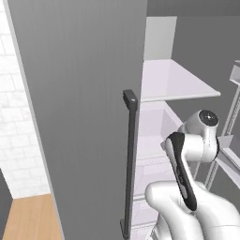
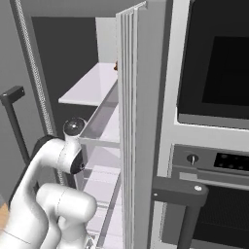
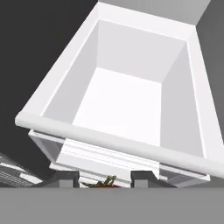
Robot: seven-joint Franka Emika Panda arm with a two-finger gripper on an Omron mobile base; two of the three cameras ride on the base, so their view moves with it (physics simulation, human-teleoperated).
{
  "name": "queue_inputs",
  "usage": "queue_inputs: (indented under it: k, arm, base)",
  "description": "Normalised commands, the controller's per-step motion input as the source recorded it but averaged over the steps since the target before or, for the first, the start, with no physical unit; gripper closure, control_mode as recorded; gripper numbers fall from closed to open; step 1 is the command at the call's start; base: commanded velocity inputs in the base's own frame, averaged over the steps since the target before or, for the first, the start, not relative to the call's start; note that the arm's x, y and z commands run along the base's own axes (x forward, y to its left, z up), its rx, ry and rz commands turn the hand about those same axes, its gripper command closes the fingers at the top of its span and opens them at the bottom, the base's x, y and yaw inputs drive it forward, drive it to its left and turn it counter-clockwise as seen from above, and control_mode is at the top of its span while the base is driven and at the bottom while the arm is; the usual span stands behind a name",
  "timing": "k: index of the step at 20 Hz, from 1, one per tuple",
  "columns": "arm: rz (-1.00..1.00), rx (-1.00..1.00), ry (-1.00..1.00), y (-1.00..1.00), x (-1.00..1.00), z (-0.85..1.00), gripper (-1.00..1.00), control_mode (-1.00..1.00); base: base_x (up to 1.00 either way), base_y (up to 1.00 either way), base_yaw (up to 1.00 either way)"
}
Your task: Take the strawberry from the fridge and place it on top of the pancake, located on the dining counter.
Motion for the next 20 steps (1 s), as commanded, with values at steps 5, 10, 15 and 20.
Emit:
queue_inputs:
  k: [5, 10, 15, 20]
  arm:
    - [0.00, 0.00, 0.00, 0.03, -0.58, 0.81, 1.00, -1.00]
    - [0.00, 0.00, 0.00, 0.17, -0.34, 0.84, 1.00, -1.00]
    - [0.01, -0.06, 0.04, 0.32, -0.08, 0.05, 1.00, -1.00]
    - [0.00, 0.00, 0.00, 0.00, -0.06, -0.04, 1.00, -1.00]
  base:
    - [0.00, 0.00, 0.00]
    - [0.00, 0.00, 0.00]
    - [0.00, 0.00, 0.00]
    - [0.00, 0.00, 0.00]
